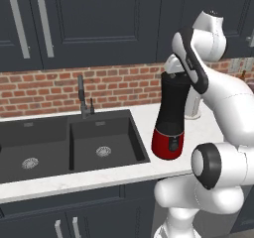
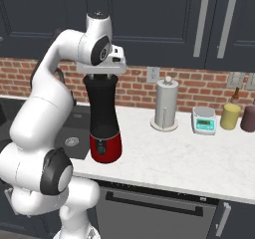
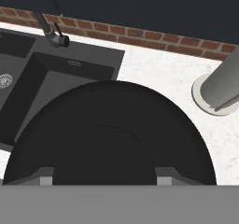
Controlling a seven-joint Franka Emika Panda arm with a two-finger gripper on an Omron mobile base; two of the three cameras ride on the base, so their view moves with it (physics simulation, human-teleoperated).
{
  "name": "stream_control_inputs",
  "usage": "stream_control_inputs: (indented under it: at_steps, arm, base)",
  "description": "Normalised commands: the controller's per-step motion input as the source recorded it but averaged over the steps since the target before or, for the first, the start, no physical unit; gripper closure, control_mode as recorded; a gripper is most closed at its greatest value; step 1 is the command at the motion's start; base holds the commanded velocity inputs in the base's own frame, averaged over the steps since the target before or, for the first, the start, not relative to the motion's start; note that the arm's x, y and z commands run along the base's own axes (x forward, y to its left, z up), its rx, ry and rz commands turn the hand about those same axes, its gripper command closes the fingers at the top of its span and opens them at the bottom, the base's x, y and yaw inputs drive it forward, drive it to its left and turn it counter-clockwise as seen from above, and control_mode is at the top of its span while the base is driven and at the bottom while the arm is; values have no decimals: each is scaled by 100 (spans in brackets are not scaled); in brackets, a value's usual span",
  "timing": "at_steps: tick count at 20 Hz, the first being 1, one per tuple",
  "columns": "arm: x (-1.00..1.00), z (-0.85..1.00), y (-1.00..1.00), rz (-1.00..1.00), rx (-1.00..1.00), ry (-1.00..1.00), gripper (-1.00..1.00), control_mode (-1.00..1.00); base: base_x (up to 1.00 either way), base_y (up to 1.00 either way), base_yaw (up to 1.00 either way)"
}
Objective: Close the lid blender by securely placing the lid on top.
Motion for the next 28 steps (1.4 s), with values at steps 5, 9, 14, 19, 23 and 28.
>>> stream_control_inputs:
  at_steps: [5, 9, 14, 19, 23, 28]
  arm:
    - [-3, -15, 0, 0, 0, 5, 100, -100]
    - [2, -26, 0, 0, 0, 0, 100, -100]
    - [9, -26, 0, 0, 0, 0, 100, -100]
    - [11, -26, 0, 0, 0, 0, 100, -100]
    - [21, -19, 0, 0, 0, 0, 100, -100]
    - [28, -17, 0, 0, 0, 0, 100, -100]
  base:
    - [0, 0, 0]
    - [0, 0, 0]
    - [0, 0, 0]
    - [0, 0, 0]
    - [0, 0, 0]
    - [0, 0, 0]
